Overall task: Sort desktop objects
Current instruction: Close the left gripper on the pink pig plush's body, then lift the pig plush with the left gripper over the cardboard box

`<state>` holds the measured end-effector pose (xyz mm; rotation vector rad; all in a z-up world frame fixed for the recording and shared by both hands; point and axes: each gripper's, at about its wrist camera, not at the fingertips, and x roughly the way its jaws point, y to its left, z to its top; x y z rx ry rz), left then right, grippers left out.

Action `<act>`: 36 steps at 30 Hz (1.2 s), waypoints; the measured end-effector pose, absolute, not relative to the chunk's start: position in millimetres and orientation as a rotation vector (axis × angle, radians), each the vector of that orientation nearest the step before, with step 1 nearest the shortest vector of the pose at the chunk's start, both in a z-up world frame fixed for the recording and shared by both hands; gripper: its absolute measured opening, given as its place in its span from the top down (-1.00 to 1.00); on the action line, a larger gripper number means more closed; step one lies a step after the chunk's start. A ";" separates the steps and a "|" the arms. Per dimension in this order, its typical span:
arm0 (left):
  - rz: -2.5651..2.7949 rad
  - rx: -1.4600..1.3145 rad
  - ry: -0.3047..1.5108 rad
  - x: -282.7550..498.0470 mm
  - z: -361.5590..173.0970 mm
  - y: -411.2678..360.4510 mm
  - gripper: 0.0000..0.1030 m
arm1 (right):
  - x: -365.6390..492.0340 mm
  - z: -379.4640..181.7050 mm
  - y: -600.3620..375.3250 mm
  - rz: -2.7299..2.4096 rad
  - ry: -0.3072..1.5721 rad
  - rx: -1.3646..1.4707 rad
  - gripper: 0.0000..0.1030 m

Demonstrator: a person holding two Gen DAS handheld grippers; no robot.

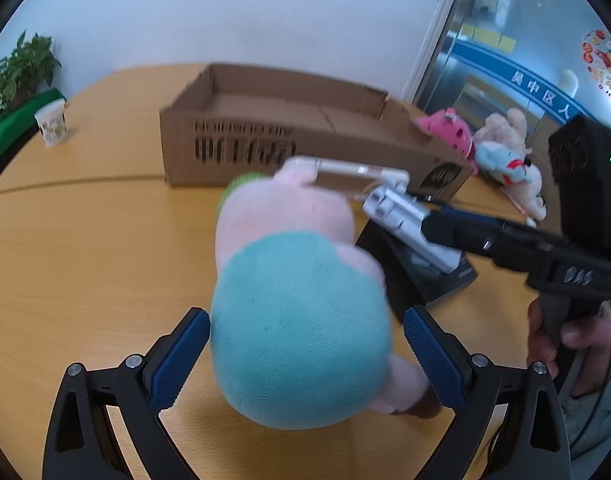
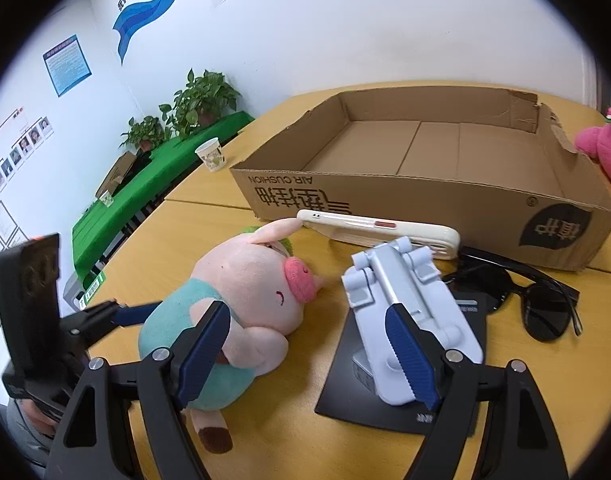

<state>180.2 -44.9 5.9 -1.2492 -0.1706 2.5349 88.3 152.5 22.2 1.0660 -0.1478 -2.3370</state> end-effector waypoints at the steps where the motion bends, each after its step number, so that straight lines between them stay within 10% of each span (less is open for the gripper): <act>1: 2.530 -1.279 -0.170 177.7 -0.4 -46.4 -0.82 | 85.5 21.0 147.7 -2.326 -0.134 1.079 -0.55; 36: 2.405 -1.285 -0.295 171.4 -13.7 -93.2 -0.61 | 39.3 -26.1 72.3 -1.953 -0.355 1.252 -0.72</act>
